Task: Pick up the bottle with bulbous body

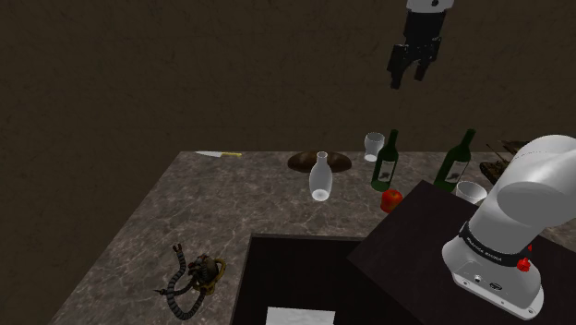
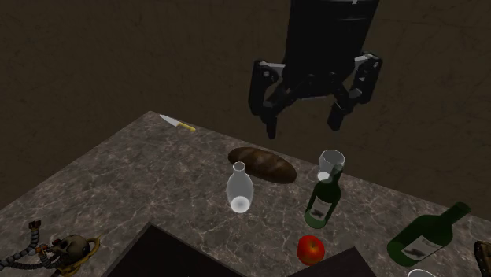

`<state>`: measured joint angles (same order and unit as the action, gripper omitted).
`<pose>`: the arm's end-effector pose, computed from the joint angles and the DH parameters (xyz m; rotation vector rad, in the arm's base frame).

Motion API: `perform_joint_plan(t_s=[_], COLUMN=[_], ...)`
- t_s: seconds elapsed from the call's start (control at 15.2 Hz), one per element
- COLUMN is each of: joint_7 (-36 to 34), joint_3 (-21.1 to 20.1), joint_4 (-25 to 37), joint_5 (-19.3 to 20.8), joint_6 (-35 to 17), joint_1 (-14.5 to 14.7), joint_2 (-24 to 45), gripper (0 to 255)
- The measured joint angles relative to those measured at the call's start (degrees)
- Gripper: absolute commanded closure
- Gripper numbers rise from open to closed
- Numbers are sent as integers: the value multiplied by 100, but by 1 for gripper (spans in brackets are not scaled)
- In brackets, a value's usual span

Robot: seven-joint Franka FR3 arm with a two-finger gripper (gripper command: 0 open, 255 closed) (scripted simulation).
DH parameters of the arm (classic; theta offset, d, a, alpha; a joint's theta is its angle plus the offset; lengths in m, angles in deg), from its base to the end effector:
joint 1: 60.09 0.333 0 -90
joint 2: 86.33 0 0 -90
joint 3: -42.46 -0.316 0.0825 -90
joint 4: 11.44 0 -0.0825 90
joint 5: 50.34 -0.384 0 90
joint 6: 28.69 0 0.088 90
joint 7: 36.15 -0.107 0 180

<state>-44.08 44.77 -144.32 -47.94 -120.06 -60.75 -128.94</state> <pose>0.3206 -0.0248 0.5966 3.1152 -0.2800 0.0305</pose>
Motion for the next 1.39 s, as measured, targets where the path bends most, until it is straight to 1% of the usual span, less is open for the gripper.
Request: perform_joint_plan(t_s=[0.13,0.4,0.86,1.19,1.39], joint_7=[-16,-87,-120,-194,-195], joint_3=[-8,-24,23,3,15], joint_4=[-31,-303,-549,-474,-258], joint_5=[-9,-40,-64,-120,-157], joint_6=[-85,-747,-2118,-2972,-3479], joint_1=[5,23,30,67,76], joint_2=[57,462,1598,2536,3258], gripper=[0,0,0,0,0])
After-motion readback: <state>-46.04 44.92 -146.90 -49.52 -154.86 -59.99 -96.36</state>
